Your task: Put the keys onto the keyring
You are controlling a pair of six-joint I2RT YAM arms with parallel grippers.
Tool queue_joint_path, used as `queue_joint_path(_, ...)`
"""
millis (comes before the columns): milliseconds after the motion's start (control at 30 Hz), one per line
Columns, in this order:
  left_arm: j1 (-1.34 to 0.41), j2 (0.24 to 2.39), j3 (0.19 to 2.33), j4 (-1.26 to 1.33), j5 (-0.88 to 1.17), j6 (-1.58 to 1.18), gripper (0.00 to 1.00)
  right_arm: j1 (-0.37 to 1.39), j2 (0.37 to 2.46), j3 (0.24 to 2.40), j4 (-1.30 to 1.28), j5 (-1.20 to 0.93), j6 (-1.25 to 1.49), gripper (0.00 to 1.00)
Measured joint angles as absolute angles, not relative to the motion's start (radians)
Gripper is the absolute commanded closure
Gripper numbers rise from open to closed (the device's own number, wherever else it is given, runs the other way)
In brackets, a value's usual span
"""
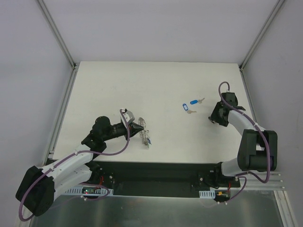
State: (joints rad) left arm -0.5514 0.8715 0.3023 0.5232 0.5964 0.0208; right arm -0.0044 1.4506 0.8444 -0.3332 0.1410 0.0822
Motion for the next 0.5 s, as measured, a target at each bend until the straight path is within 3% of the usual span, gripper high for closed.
queue_joint_path(500, -0.564, 0.862, 0.302, 0.510, 0.573, 0.039, 1.00, -0.109, 1.499, 0.775, -0.248, 0.078, 0.241, 0.71)
